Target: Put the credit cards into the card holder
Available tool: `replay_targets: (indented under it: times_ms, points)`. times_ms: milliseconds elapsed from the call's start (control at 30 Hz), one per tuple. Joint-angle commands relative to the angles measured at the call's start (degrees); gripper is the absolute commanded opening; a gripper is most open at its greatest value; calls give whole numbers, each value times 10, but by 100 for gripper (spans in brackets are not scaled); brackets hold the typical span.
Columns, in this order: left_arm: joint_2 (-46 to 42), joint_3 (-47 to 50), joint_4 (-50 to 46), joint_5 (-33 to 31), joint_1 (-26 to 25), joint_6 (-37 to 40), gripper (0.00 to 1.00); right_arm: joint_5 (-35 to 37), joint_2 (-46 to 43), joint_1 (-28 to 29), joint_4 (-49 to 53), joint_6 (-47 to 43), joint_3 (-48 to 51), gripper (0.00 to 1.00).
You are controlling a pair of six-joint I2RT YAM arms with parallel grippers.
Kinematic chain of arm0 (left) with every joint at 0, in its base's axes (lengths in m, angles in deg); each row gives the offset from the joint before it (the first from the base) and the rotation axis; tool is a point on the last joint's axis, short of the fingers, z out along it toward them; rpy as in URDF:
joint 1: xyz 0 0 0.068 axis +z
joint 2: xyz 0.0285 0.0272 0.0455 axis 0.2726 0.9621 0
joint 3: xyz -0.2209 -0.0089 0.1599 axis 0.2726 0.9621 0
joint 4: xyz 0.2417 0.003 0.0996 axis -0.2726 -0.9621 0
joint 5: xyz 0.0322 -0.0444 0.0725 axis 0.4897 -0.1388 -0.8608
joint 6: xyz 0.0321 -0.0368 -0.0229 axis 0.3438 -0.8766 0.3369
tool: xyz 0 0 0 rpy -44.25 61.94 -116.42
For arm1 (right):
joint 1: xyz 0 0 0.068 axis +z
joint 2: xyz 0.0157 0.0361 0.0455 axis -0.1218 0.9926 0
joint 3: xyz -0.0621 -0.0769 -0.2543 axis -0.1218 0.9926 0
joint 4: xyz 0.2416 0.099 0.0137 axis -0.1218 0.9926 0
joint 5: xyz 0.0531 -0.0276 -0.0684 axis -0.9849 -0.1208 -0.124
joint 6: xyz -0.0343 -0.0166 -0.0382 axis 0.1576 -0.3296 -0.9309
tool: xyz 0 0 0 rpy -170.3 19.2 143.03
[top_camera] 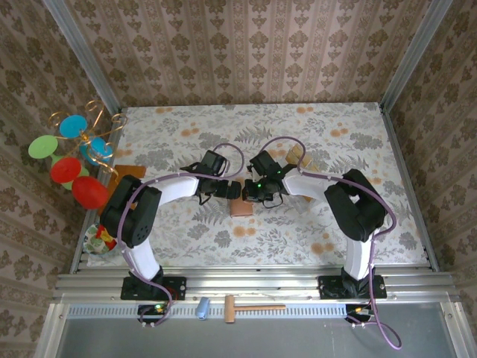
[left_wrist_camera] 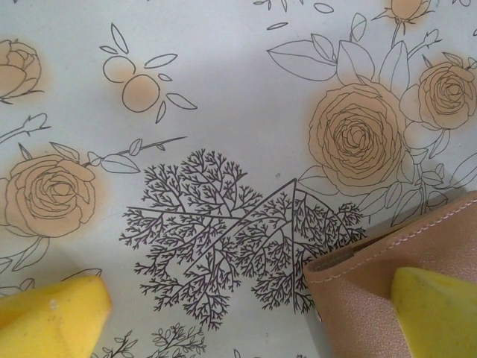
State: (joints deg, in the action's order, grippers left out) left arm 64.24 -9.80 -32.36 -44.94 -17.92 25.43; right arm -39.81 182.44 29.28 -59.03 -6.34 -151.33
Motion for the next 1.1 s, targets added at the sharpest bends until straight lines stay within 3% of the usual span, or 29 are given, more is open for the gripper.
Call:
replay_targets:
  times_ms: [0,1067]
  points:
    - [17,24,-37,-12,5,-15,100,-9,22,4,-4,10,-6,0]
    - [9,28,-42,-14,4,-15,100,19,38,-29,-100,115,143,0]
